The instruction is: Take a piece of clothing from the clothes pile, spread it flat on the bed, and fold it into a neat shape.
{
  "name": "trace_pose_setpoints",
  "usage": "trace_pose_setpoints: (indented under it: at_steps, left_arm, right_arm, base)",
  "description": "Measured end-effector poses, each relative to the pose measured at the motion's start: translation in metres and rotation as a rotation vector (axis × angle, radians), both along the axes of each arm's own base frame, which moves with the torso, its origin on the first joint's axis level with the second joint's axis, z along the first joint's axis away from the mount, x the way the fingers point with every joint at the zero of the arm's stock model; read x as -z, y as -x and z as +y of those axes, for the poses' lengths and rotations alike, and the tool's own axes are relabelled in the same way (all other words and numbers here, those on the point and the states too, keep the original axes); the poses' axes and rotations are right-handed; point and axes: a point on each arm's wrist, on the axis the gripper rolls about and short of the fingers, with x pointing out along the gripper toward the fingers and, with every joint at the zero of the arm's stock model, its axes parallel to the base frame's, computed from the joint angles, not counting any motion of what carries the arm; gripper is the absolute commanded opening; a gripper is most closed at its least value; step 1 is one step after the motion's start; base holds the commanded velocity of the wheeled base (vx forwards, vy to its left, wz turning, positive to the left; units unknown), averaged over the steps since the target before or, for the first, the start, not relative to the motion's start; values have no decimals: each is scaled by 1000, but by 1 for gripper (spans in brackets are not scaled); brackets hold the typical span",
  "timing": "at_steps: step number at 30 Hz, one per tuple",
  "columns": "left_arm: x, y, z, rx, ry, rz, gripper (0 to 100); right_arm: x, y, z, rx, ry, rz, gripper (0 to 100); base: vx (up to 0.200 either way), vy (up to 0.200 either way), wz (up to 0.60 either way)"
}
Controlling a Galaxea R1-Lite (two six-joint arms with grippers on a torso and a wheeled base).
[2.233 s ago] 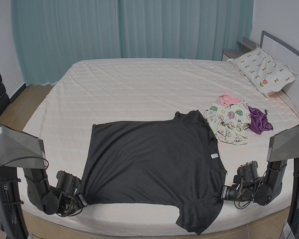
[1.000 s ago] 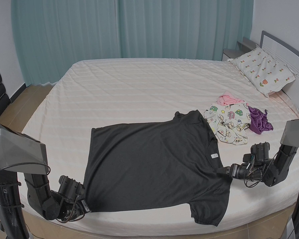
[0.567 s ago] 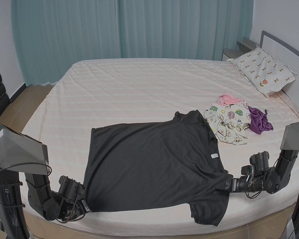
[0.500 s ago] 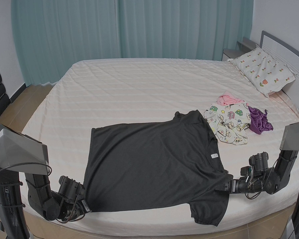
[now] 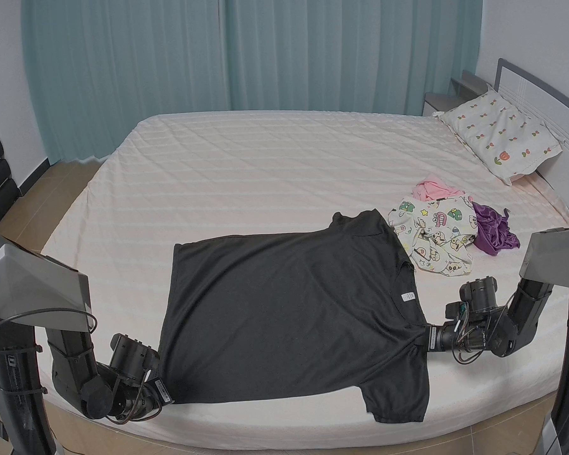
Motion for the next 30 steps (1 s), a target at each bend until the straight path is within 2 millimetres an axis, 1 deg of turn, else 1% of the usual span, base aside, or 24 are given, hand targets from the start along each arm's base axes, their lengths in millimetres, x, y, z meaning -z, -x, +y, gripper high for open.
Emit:
trace_pose_setpoints:
  at_steps: [4, 7, 8, 13, 16, 19, 23, 26, 30]
  left_arm:
    - [0, 0, 0, -1, 1, -1, 0]
    - [0, 0, 0, 0, 1, -1, 0]
    - [0, 0, 0, -1, 1, -1, 0]
    - [0, 0, 0, -1, 0, -1, 0]
    - [0, 0, 0, -1, 0, 0, 0]
    - [0, 0, 0, 0, 0, -1, 0]
    - [0, 0, 0, 0, 0, -1, 0]
    - [0, 0, 0, 0, 0, -1, 0]
    - [0, -1, 0, 0, 1, -1, 0]
  right_arm:
    - [-4, -15, -2, 6, -7, -57, 0]
    - [-4, -21, -1, 3, -9, -80, 0]
    - [-4, -22, -1, 1, -9, -84, 100]
    - [4, -20, 4, -6, -12, -76, 100]
    - [5, -17, 2, 4, -10, -64, 100]
    - [1, -11, -3, 17, -9, -57, 100]
    - [-4, 9, -8, 23, -7, -19, 100]
    - [-6, 31, -10, 18, -3, 29, 100]
    - [-5, 58, -8, -7, 2, 80, 100]
  base:
    - [0, 0, 0]
    - [0, 0, 0]
    - [0, 0, 0]
    - [0, 0, 0]
    - [0, 0, 0]
    - [0, 0, 0]
    - [0, 0, 0]
    - [0, 0, 0]
    - [0, 0, 0]
